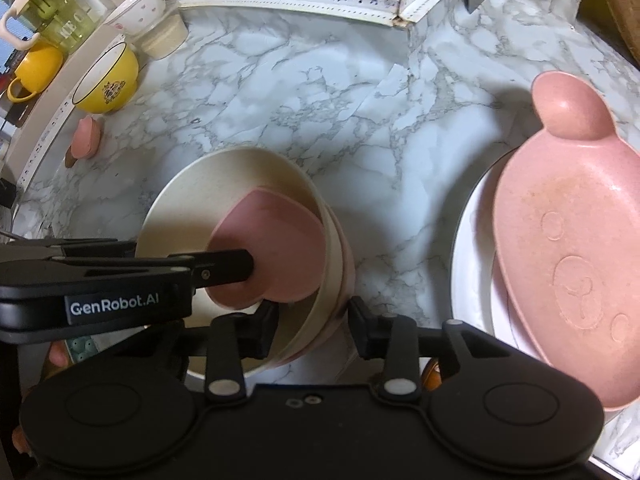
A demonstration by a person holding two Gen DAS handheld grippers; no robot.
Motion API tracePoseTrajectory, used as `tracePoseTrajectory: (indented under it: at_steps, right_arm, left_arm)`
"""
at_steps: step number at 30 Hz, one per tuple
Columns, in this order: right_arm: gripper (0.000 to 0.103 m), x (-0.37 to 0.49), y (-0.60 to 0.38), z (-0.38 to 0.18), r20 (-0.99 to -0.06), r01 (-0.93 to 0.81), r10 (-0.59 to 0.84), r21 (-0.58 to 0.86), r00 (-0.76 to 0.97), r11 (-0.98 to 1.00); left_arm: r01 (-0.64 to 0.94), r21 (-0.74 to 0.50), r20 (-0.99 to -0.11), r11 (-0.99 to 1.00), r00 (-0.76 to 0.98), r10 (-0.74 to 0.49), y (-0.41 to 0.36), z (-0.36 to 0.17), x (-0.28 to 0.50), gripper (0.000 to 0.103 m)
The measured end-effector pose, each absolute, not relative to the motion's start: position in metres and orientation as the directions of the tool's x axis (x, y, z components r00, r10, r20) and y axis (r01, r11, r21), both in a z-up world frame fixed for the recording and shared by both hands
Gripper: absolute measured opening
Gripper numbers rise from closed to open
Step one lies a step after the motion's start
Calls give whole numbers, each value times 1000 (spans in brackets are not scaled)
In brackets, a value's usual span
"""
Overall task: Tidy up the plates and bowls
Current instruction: 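Close both grippers on the cream and pink bowl rims, then lift the nested bowls and carry them over the bear plate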
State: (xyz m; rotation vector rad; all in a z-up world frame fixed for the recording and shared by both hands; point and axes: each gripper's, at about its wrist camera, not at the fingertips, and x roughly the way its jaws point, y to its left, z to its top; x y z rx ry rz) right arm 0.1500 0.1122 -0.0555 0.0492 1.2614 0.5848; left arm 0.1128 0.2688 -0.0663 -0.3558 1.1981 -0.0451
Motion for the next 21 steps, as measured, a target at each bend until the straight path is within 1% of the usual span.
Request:
tracePoseTrajectory:
  at_steps: [8,21]
  right_arm:
    - [35,151,106,-49,-879,-373,437,346,192,861]
    - [35,156,74,-21,-868,-365,435,335,241,869]
  left_arm:
    - [-156,-289,-903,945,373,-215,262,-59,115,43]
    - [-120,-284,-888,951,408,-213,231,-28,128,43]
